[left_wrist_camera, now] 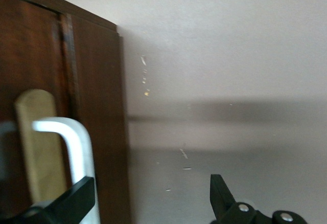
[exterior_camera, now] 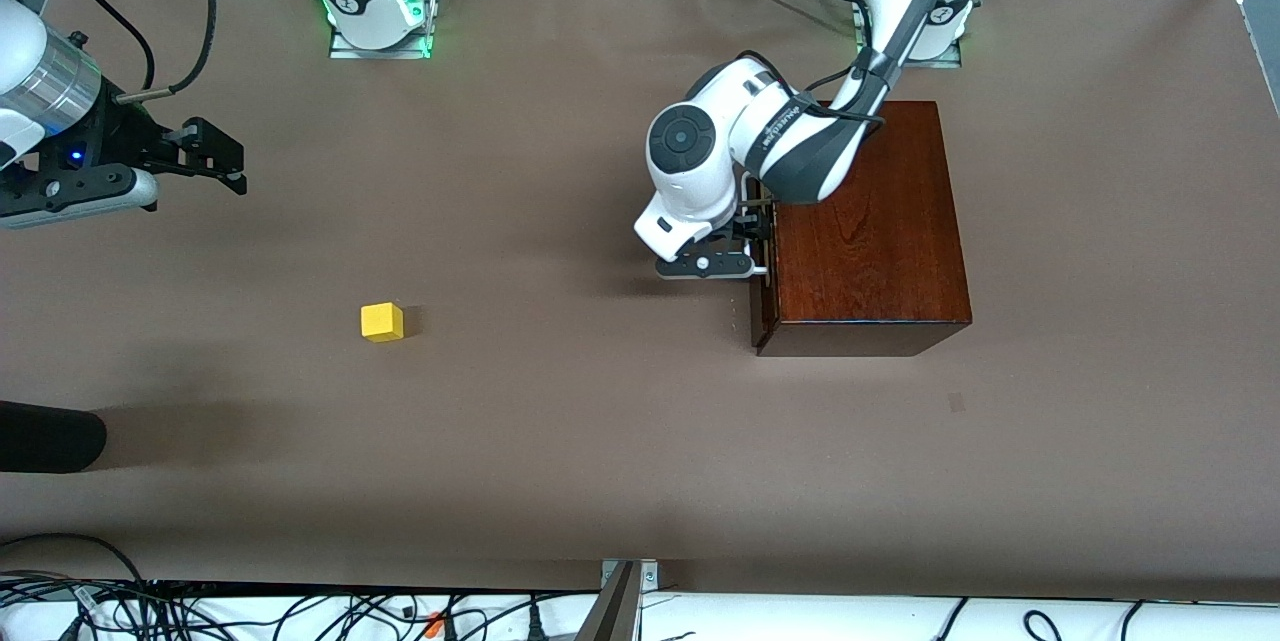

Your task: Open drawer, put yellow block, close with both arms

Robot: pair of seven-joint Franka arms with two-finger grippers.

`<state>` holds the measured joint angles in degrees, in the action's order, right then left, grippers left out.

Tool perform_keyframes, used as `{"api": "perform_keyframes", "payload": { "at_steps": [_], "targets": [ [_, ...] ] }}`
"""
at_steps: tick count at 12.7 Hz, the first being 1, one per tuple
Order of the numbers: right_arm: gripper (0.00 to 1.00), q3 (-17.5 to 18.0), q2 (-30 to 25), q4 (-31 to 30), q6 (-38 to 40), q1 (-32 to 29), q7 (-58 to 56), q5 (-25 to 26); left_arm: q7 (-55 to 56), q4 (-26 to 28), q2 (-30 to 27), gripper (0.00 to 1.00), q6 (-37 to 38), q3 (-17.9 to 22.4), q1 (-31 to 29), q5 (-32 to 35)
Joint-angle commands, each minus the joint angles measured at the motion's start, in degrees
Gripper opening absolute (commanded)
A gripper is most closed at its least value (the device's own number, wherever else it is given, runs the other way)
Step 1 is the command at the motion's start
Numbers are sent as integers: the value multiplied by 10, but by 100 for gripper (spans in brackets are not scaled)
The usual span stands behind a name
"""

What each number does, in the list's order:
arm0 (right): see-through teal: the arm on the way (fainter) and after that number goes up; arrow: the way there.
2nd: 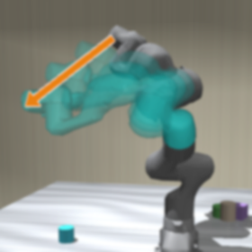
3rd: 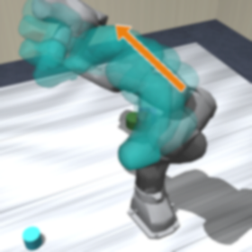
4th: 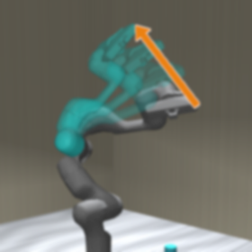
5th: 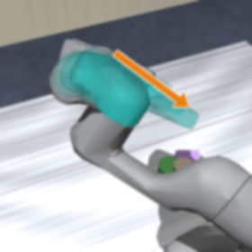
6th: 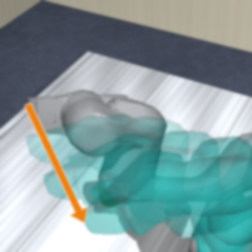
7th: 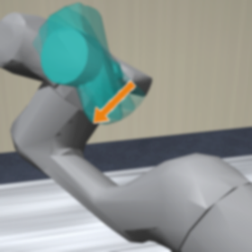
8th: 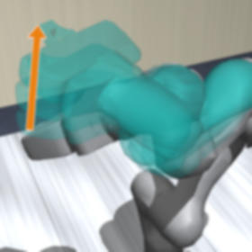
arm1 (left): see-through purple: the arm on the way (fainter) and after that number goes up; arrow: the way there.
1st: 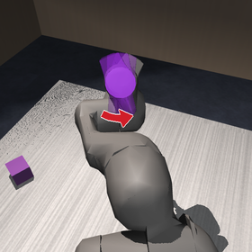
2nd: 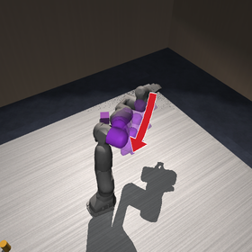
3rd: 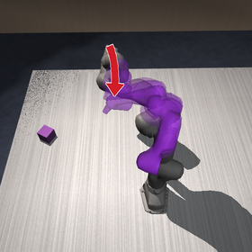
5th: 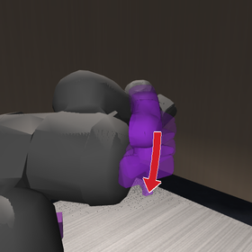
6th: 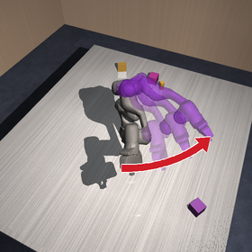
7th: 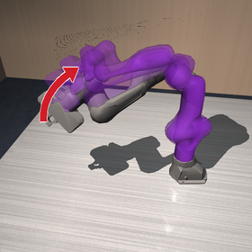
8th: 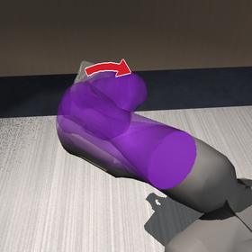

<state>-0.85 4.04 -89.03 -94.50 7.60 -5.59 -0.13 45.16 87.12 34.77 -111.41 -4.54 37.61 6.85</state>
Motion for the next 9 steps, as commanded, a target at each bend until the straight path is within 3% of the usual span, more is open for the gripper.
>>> {"api": "perform_keyframes", "payload": {
  "at_steps": [1,7,9],
  "targets": [
    [100,2,5,16,13,-5,-7,-3,33,-13,21,100,-13,4,21,6],
    [100,2,5,16,13,-4,-7,-3,27,-19,10,100,-4,5,19,6],
    [100,2,5,16,13,-4,-13,-3,26,-29,0,100,43,8,16,8]
  ]
}}
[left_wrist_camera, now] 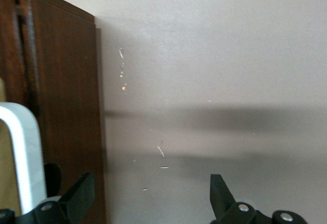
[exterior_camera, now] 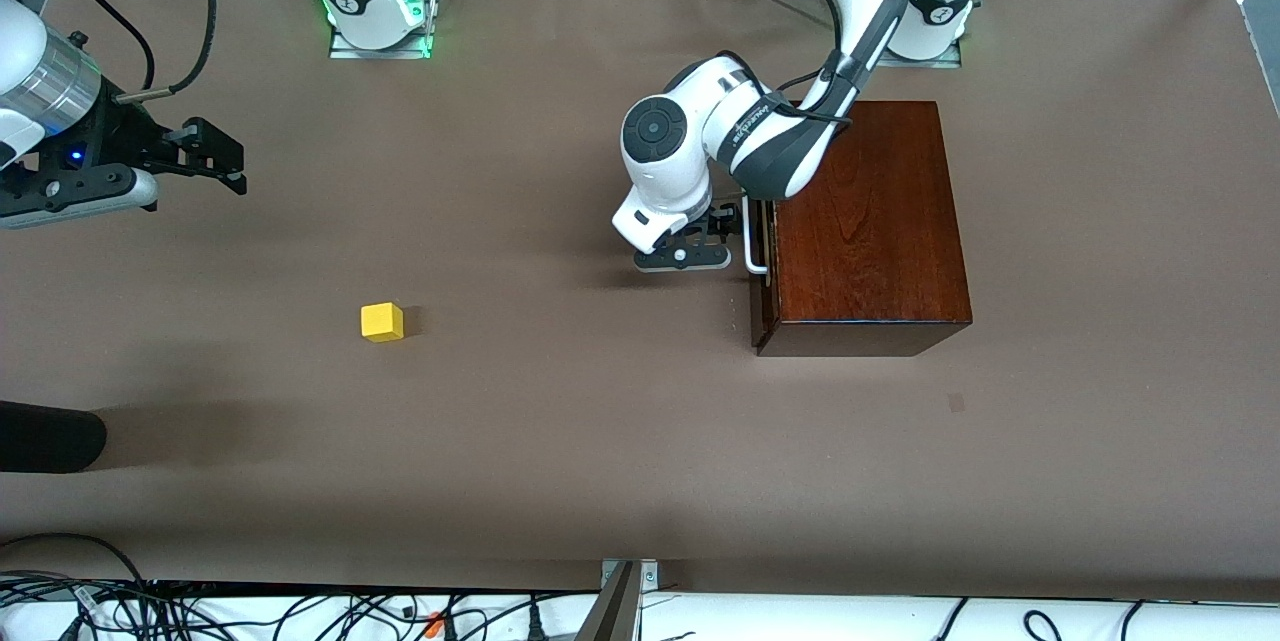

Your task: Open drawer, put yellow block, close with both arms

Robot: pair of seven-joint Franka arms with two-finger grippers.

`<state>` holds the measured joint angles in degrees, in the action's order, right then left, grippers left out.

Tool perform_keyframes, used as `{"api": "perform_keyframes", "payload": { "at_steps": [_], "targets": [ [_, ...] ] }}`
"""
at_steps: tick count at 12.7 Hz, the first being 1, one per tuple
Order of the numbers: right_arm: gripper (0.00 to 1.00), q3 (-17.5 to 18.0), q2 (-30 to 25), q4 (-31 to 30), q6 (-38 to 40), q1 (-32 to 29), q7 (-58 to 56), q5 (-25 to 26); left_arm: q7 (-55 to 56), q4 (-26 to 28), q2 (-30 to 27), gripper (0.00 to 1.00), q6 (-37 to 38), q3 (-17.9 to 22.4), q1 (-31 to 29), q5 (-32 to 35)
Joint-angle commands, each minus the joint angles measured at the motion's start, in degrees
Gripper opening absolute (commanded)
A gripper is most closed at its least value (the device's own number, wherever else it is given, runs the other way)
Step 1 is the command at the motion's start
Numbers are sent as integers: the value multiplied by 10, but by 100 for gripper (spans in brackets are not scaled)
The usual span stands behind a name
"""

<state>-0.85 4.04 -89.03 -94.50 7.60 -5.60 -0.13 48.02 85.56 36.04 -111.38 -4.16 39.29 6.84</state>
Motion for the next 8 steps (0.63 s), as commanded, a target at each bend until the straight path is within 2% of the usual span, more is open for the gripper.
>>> {"api": "perform_keyframes", "payload": {
  "at_steps": [1,3,8],
  "targets": [
    [100,3,5,17,12,-4,-14,1,-3,-31,-12,100,70,6,3,11],
    [100,4,8,18,7,-3,-6,-4,-12,-36,-12,100,99,0,4,85],
    [100,4,35,15,-36,-5,-12,-16,-13,-20,1,100,100,-1,7,99]
  ]
}}
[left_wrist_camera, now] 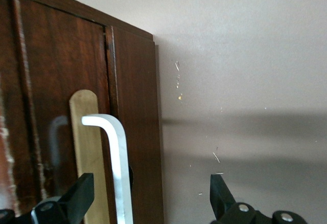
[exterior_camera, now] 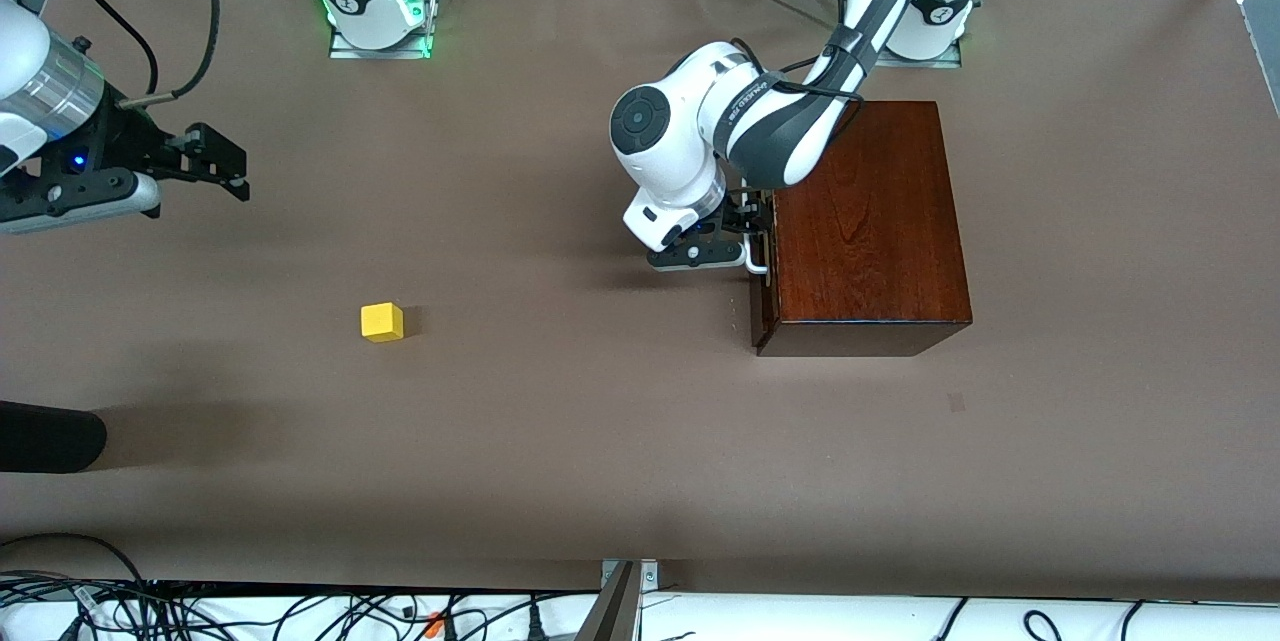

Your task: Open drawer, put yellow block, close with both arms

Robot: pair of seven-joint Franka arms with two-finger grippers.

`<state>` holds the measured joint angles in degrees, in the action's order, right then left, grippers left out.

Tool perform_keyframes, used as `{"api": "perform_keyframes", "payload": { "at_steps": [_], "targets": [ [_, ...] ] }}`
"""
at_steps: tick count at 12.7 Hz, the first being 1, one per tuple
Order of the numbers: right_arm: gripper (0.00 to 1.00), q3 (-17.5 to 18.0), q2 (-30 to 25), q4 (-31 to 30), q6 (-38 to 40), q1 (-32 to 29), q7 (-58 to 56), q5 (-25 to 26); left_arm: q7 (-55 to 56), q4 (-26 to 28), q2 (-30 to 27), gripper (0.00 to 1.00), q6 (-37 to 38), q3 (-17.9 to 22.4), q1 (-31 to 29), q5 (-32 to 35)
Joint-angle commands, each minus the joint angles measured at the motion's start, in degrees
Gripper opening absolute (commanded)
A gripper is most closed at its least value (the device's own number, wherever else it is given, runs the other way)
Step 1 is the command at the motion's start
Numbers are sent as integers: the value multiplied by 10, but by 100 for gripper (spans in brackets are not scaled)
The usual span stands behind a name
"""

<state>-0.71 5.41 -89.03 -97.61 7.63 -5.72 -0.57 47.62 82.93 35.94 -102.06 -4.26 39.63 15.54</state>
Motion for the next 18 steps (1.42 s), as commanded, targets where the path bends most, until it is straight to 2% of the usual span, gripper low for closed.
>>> {"api": "perform_keyframes", "payload": {
  "at_steps": [1,6,8,11,14,15,18],
  "targets": [
    [100,3,29,16,-5,-6,-11,-11,-5,17,2,100,7,0,4,10],
    [100,3,109,16,-25,-2,-15,-4,5,20,9,100,2,-1,12,6],
    [100,4,134,7,-46,6,-15,-8,10,19,12,100,-23,-1,12,4],
    [100,6,141,-74,-146,7,-7,-13,24,11,11,100,-43,-1,12,-65],
    [100,9,152,-190,-312,11,5,-13,26,8,9,100,-62,-1,11,-112],
    [100,9,165,-212,-350,12,12,-13,32,0,10,100,-63,-1,12,-120],
    [100,9,208,-214,-387,12,21,-14,46,-8,15,100,-90,-1,26,-133]
  ]
}}
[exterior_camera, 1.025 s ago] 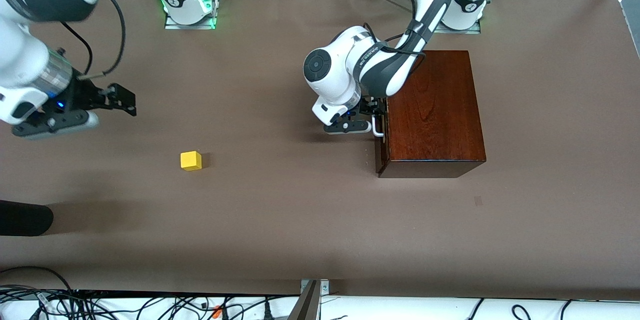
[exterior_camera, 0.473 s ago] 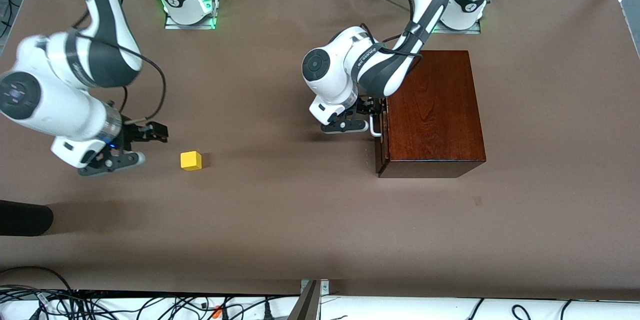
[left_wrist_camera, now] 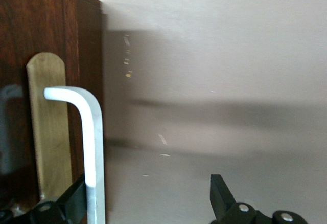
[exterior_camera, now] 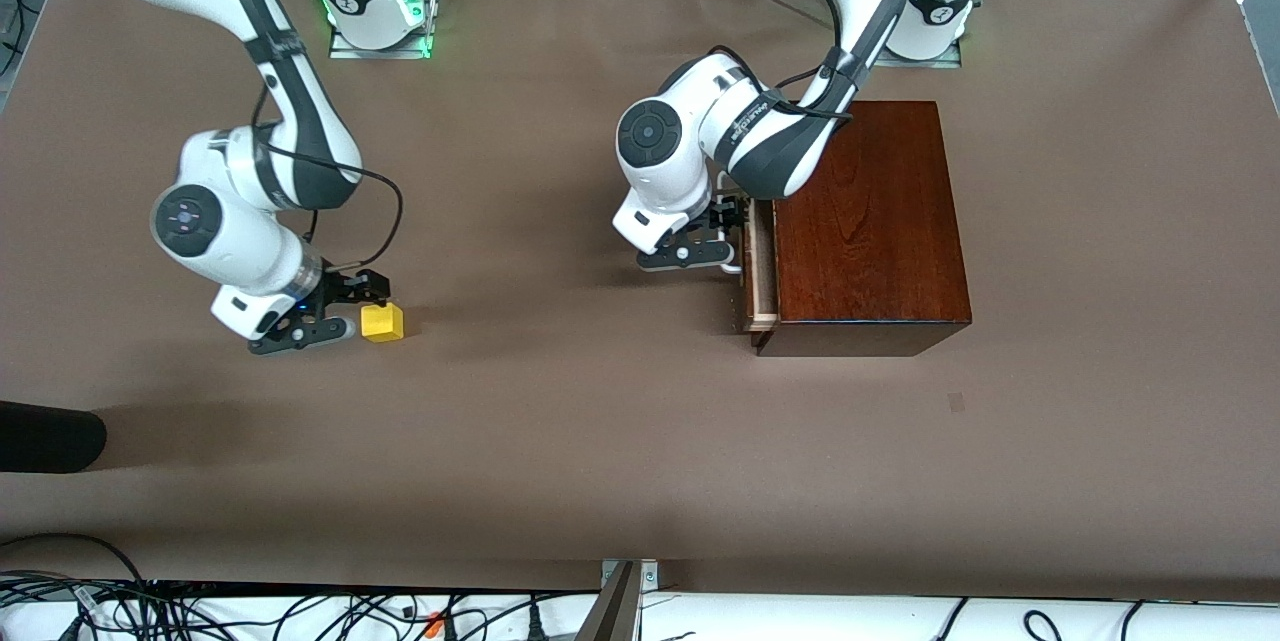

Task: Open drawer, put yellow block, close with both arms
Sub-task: 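Pull the drawer open with the left gripper while the right gripper grasps the cube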

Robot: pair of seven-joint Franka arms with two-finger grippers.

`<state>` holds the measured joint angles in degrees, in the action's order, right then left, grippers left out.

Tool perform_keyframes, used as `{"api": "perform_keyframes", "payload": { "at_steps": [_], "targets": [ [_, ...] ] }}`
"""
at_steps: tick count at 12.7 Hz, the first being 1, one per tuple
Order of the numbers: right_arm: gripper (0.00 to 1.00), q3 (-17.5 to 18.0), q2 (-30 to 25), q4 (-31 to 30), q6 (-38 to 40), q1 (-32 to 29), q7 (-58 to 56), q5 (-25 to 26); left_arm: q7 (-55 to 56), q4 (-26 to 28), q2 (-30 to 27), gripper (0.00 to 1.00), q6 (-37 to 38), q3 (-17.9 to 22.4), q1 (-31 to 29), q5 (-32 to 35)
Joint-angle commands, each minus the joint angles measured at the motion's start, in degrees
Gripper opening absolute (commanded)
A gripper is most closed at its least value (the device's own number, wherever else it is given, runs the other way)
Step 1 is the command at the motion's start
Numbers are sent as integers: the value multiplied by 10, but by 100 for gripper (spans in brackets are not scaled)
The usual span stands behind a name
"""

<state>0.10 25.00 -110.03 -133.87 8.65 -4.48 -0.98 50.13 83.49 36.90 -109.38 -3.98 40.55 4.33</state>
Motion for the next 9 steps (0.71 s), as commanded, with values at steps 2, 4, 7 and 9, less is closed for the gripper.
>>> {"api": "perform_keyframes", "payload": {
  "at_steps": [2,4,7,9],
  "targets": [
    [100,1,31,-3,-45,1,18,-9,37,-18,12,100,-24,-5,23,-21],
    [100,1,51,-2,-70,1,21,-9,44,-18,16,100,-46,-5,30,-28],
    [97,1,66,-3,-87,1,21,-9,50,-20,18,100,-57,-5,34,-34],
    [85,1,67,-4,-87,1,21,-10,50,-31,19,100,-58,-4,33,-58]
  ]
}}
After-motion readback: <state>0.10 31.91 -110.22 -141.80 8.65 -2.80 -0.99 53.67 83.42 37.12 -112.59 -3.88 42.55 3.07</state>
